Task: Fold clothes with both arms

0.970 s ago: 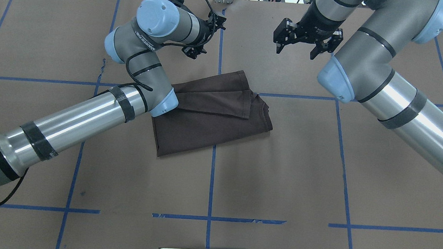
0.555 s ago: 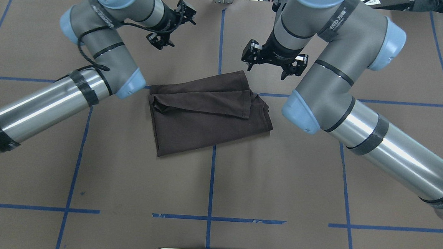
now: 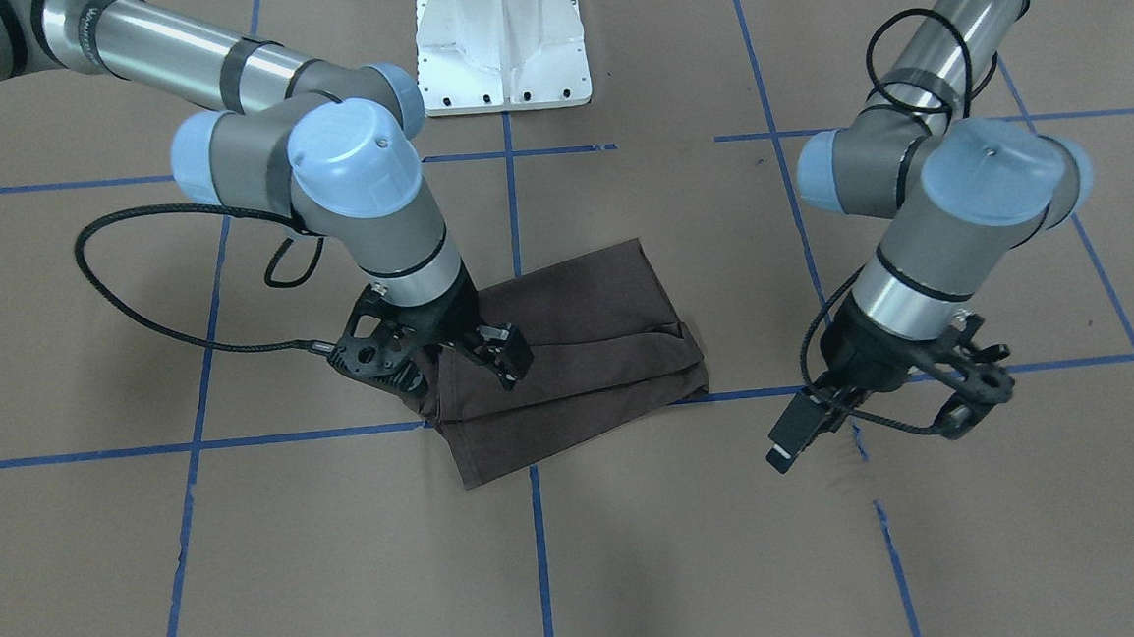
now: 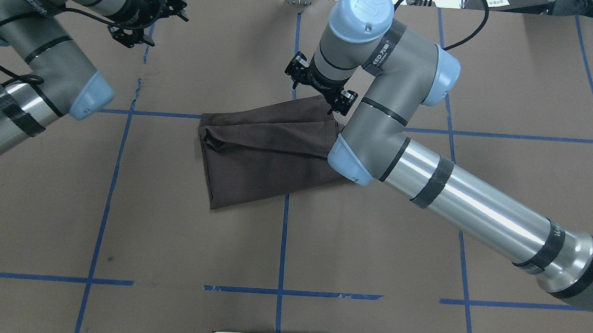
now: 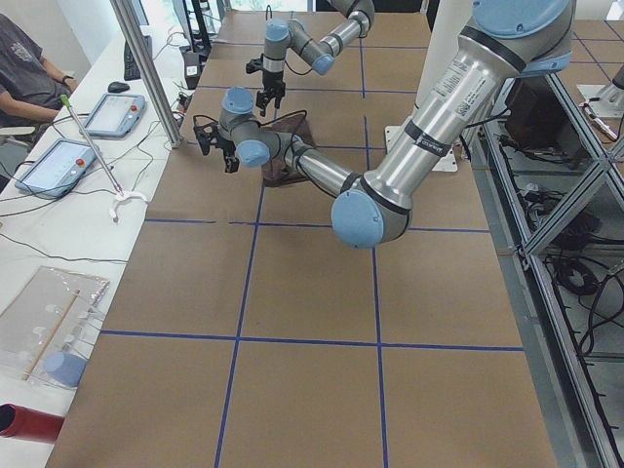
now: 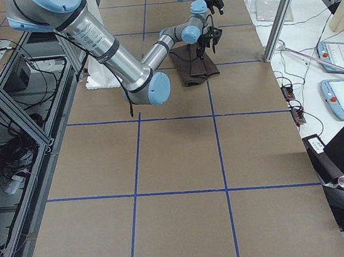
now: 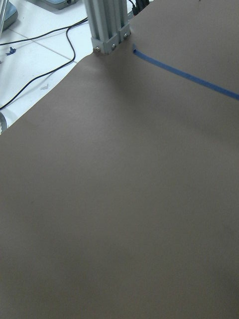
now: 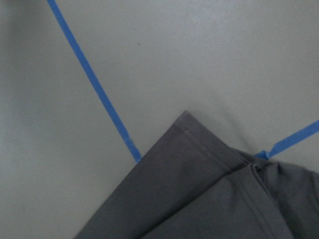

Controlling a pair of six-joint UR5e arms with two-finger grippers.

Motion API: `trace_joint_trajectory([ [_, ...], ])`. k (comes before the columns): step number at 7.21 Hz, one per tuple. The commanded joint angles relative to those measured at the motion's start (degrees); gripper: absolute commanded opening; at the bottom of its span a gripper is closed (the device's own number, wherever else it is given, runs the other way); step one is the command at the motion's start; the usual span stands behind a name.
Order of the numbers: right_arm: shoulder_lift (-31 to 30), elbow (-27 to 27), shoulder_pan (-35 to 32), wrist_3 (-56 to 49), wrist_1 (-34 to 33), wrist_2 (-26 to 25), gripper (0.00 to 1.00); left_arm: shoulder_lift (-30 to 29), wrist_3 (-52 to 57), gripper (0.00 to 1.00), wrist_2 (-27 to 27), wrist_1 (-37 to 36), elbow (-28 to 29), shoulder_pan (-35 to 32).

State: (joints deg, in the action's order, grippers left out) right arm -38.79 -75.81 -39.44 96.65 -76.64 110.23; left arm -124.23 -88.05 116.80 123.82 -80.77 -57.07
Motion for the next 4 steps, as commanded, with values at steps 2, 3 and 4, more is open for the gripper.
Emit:
trace_joint_trajectory([
  [2, 1.79, 3.04, 4.99, -1.24, 1.32, -7.84, 0.91, 3.38, 4.73, 1.00, 0.70, -1.13, -2.90, -1.82],
  [3, 1.35, 3.13, 4.99, 8.55, 1.49, -7.76, 0.91, 3.38, 4.73, 1.00, 0.79, -1.13, -2.90, -1.73],
  [4, 1.00, 3.39, 5.16, 16.82, 1.49, -7.75, 0.88, 3.20, 4.64, 1.00, 0.79, -1.13, -2.90, -1.73],
])
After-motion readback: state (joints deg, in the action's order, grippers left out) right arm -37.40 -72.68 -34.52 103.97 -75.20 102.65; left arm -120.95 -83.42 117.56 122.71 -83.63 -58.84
